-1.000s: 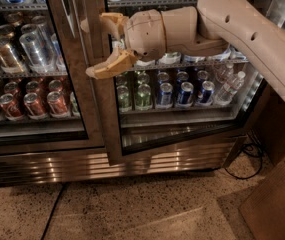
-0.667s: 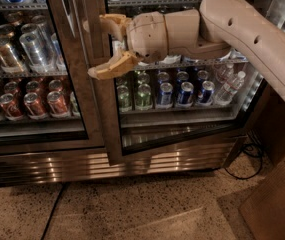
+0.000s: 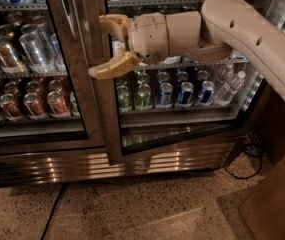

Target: Open right fridge door

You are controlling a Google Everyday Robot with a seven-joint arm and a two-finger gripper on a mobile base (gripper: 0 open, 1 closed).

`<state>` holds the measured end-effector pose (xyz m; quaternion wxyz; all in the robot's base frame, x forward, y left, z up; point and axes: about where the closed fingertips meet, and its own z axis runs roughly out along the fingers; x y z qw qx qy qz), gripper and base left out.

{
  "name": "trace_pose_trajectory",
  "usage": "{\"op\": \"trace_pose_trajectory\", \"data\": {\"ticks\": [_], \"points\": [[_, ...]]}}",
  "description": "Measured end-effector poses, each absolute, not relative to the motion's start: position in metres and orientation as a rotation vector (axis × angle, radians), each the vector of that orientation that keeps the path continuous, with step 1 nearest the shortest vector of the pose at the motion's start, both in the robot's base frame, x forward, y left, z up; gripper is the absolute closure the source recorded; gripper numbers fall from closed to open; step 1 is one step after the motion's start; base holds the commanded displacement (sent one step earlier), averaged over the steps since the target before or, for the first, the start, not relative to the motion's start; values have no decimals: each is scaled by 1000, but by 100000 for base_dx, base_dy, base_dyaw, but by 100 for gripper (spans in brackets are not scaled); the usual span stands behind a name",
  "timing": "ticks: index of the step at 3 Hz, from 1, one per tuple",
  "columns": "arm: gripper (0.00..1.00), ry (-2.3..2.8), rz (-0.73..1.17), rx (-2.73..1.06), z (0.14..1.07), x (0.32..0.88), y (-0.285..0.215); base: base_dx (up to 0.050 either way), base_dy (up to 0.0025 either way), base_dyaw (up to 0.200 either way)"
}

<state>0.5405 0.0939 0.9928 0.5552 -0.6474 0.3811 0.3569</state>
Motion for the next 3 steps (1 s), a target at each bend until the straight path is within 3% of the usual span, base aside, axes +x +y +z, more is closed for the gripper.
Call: {"op": "trace_pose_trajectory", "data": {"ticks": [1,2,3], "points": [[32,903,838,-1521,993,541,93,0,0,0],[24,910,827,-1505,992,541,88,0,0,0],[7,910,827,-1505,992,541,88,0,0,0]]}}
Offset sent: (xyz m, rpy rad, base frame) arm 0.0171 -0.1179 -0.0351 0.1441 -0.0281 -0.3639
